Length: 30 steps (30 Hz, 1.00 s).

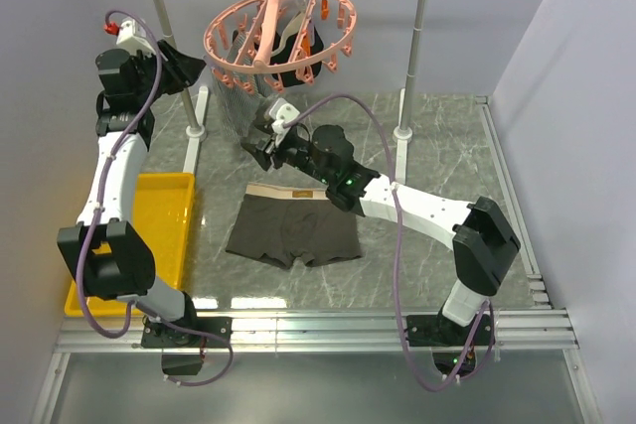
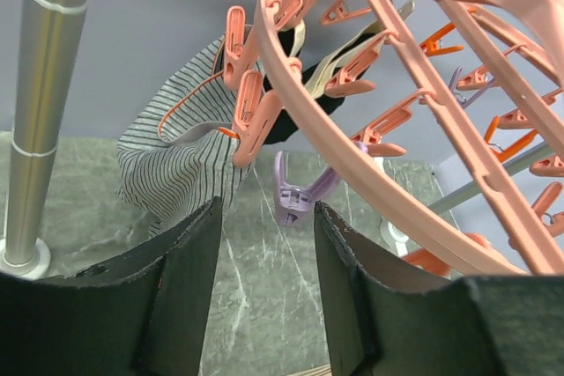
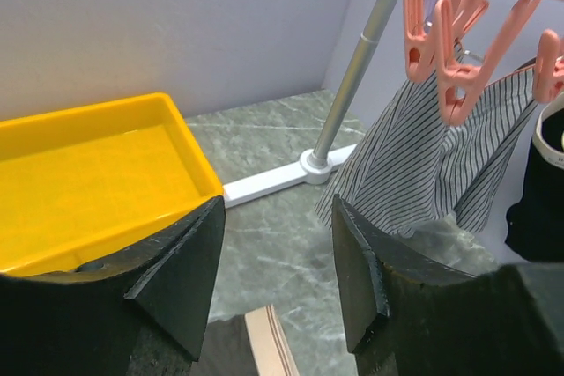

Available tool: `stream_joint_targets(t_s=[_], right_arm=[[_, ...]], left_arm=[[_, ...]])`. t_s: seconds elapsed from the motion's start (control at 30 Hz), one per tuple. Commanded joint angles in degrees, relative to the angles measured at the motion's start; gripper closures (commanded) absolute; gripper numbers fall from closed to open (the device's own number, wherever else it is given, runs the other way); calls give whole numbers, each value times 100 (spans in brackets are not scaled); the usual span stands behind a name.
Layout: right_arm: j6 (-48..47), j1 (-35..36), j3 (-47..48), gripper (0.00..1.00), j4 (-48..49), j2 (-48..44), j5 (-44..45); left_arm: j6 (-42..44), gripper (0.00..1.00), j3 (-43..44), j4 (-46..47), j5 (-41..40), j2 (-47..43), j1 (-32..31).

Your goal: Clip the underwear to the hanger

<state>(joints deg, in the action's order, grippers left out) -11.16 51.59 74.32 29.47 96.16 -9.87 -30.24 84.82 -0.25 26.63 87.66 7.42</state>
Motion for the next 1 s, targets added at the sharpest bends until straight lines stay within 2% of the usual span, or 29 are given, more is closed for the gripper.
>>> stream_joint_targets(t_s=[0.0, 0.33, 0.63, 0.73, 0.87, 0.97], right_arm=[[-80, 44, 363, 42, 436, 43, 125], [-150, 52, 416, 43, 366, 131, 3], [-36, 44, 460, 42, 103, -62, -305], [-53, 44, 416, 43, 76, -124, -340], [-88, 44, 442, 43, 58, -132, -279], [-80, 44, 556, 45, 58, -89, -226]], left_arm=[[-149, 49, 334, 350, 289, 84, 23], [-210, 53, 395, 500, 430, 331, 14], [-325, 61, 606, 640, 545, 656, -39], [-351, 69, 720, 605, 606, 717, -91], [-202, 92, 703, 456, 659, 586, -188], [-184, 99, 642, 263, 720, 402, -189]])
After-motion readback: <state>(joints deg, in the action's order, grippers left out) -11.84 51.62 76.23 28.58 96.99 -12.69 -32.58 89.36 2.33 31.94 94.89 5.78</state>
